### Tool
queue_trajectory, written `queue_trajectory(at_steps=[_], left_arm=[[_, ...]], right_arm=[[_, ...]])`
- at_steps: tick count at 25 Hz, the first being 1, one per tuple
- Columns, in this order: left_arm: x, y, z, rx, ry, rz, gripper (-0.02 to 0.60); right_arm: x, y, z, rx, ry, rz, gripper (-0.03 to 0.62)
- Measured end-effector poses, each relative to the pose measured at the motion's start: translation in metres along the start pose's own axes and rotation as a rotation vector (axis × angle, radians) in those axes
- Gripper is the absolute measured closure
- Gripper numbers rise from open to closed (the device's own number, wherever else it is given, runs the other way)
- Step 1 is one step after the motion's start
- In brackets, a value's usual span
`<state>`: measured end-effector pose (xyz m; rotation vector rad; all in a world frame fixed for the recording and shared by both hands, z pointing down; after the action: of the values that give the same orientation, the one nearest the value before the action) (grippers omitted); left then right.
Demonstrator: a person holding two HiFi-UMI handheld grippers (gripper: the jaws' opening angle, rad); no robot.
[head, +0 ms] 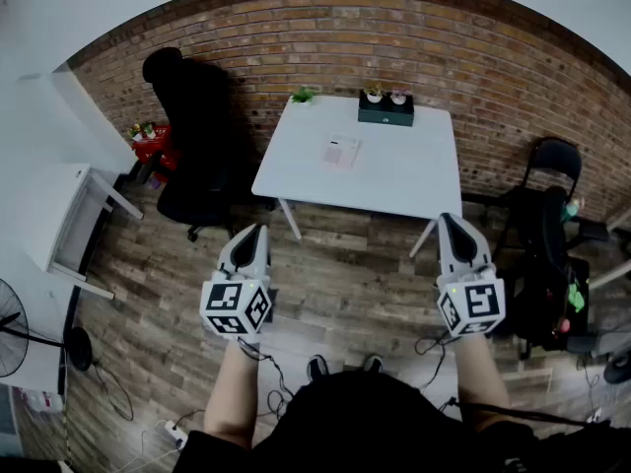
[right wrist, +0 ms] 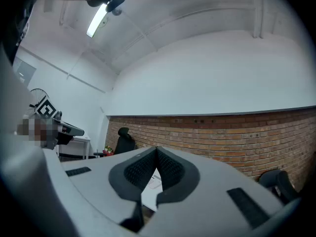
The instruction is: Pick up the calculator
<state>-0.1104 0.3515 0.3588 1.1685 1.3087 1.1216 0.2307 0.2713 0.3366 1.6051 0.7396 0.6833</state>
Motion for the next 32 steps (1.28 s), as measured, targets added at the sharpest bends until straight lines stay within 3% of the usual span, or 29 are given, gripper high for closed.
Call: queue_trajectory(at_steps=[8,12,14,16,18,24,32], left_arm=[[-0.01,0.001,0.011,0.0,-0.008,-0.003,0.574],[-0.016,0.001,0.018,0.02,-0.01,0.008,0.574],[-0.018,-0.001,0.024,0.01,-0.012,0.026,0.564],[-0.02,-0.002,0.03,-0.013,-0.012,0.033,0.388],[-0.021,-0.001,0.037,-0.019,-0.01,0.032,0.359],[-0.035,0.018,0.049,-0.012,0.008,-0.017,0.357],[-0.106,0.045,0.001,0.053,0.051,-0.068,0.357]], right_arm=[[-0.001,0.002,0.014,0.001,-0.007,0.004,0.595],[-0.002,0.012,0.029,-0.057,-0.018,0.027,0.589],[-0.003,0.017,0.038,-0.09,-0.03,0.027,0.544],[-0.004,0.023,0.047,-0.111,-0.046,0.027,0.482],[-0.004,0.027,0.056,-0.126,-0.055,0.033,0.445],[-0.018,0.05,0.078,-0.179,-0.075,0.006,0.424],[-0.086,0.071,0.086,-0.197,-0.059,-0.044,0.43]])
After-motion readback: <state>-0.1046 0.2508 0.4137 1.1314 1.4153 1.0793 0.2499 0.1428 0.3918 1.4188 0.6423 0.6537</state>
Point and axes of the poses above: the fingertips, and each gripper's own axes: x backward along the fingers, z to its right, y out of its underside, the point moved 3 cm from there along x, backward along the fingers, and after that the axes turned 4 degrees about -y, right-handed, at the moved point
